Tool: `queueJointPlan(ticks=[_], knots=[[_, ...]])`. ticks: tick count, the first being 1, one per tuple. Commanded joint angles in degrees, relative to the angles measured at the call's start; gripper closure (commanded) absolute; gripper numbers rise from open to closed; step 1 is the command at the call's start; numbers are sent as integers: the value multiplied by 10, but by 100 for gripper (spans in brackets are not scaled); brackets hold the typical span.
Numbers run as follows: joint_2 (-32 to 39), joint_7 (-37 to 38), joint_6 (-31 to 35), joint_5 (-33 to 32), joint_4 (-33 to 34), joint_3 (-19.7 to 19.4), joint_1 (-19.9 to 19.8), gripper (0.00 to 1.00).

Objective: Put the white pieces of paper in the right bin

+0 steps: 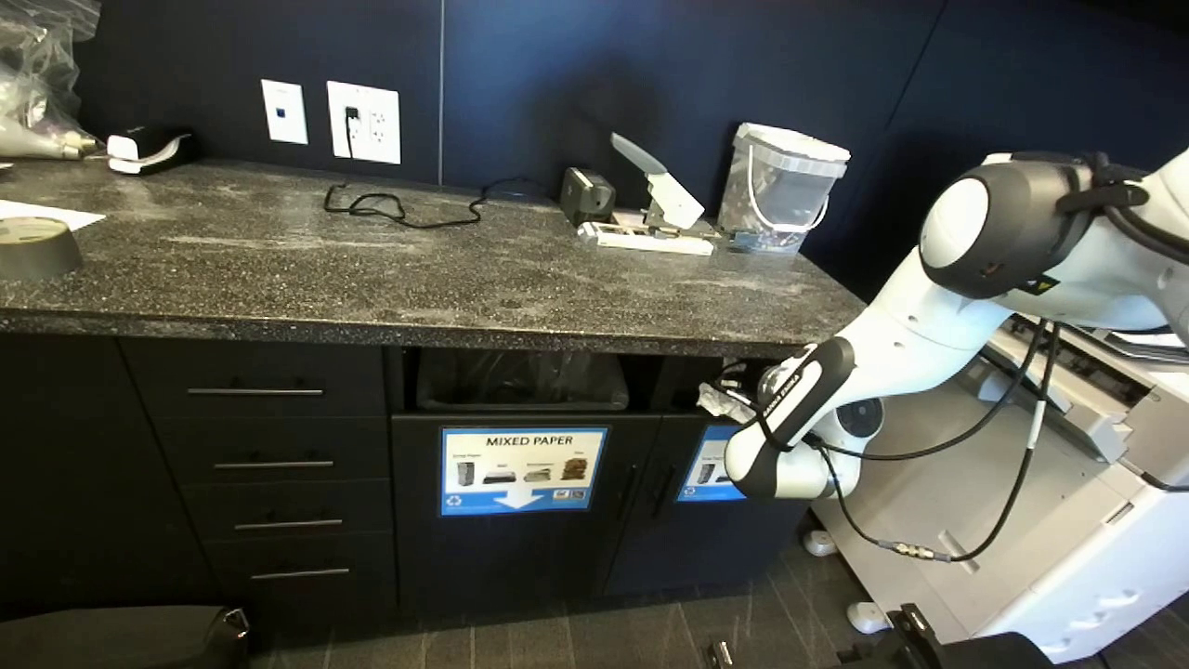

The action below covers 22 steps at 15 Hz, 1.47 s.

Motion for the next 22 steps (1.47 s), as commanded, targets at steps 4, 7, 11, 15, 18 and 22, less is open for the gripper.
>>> queueJointPlan(ticks=[4, 7, 11, 15, 18, 22], knots=[[56, 34, 26, 3, 89, -8, 1, 88], [62, 29, 27, 6, 109, -14, 6, 88], [68, 32, 20, 2, 136, -17, 5, 88], [79, 37, 15, -2, 147, -14, 8, 63], [79, 39, 10, -9, 150, -15, 8, 48], [70, 30, 6, -18, 141, -21, 17, 19]])
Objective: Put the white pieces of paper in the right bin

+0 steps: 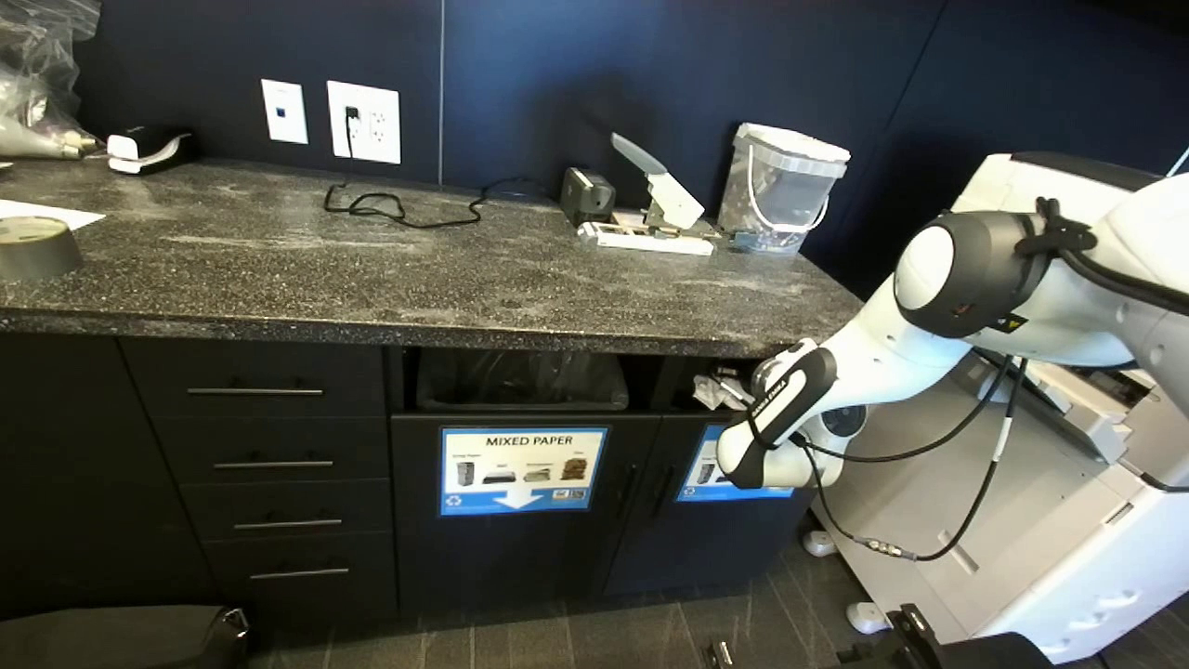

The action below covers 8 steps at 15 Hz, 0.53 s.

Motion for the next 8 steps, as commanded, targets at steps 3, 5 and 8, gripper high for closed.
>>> queueJointPlan(ticks=[3, 5, 8], knots=[[-5, 9, -8, -46, 7, -16, 11, 0], [-12, 11, -14, -67, 3, -17, 8, 0], [-35, 8, -46, -87, -19, -24, 10, 0]])
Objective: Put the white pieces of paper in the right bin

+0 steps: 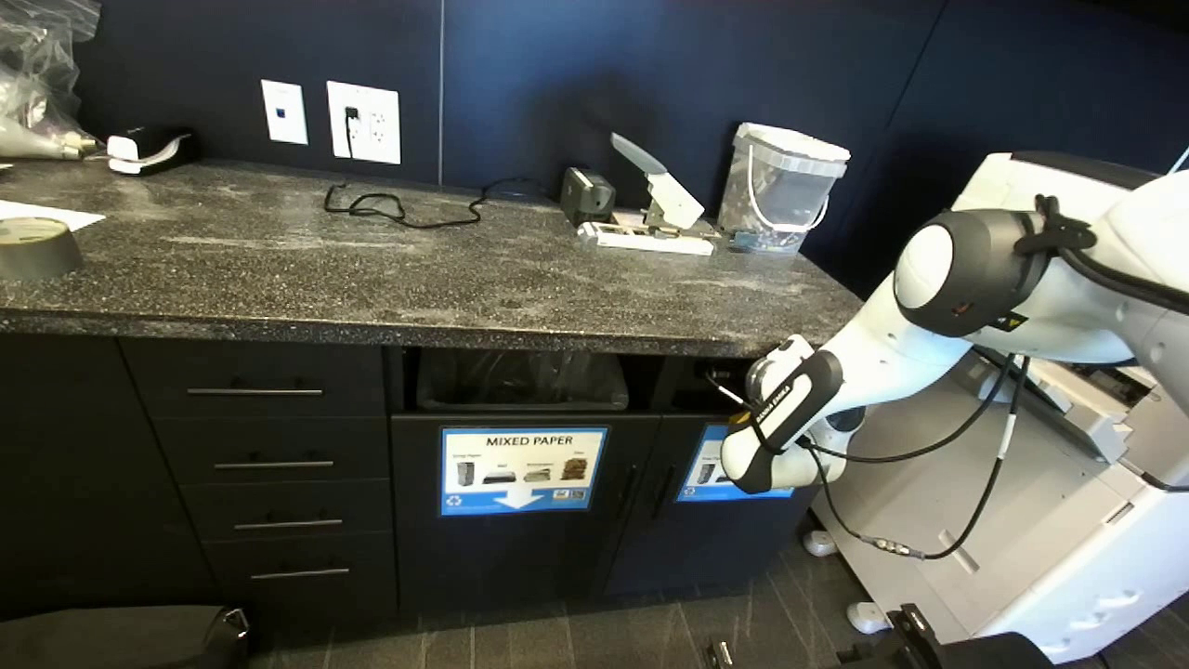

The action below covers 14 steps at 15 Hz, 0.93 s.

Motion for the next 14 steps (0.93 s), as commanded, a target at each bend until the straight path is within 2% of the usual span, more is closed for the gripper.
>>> queueJointPlan(ticks=[1, 5, 9, 12, 14], knots=[[-40, 2, -35, -22, -31, -21, 13, 0], [-104, -16, -101, -25, -105, -40, 21, 0], [-179, -33, -202, -52, -180, -31, 6, 0], [-247, -60, -265, -44, -243, -31, 7, 0], [-294, -79, -306, -24, -284, -42, 22, 0]])
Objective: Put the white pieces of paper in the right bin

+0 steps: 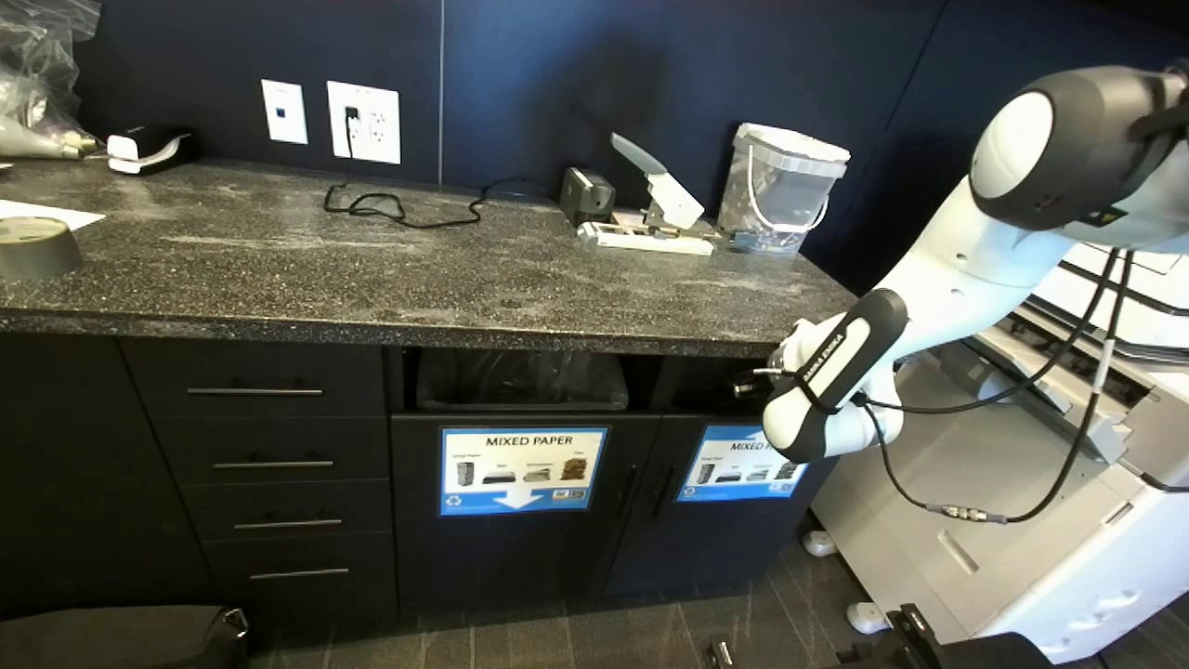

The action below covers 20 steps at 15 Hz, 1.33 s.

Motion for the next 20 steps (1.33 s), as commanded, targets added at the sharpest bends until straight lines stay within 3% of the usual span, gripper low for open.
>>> queueJointPlan(ticks=[1, 3, 8, 11, 14, 17, 20], knots=[[-126, -34, -81, 13, -100, -6, 7, 0], [-177, -42, -152, 22, -123, -1, 7, 0], [-319, -100, -393, 74, -164, 67, -40, 0], [-414, -126, -534, 138, -182, 65, -14, 0], [-504, -124, -680, 160, -197, 43, 20, 0], [-587, -132, -791, 150, -219, 26, 42, 0], [-661, -133, -839, 146, -247, 14, 58, 0]])
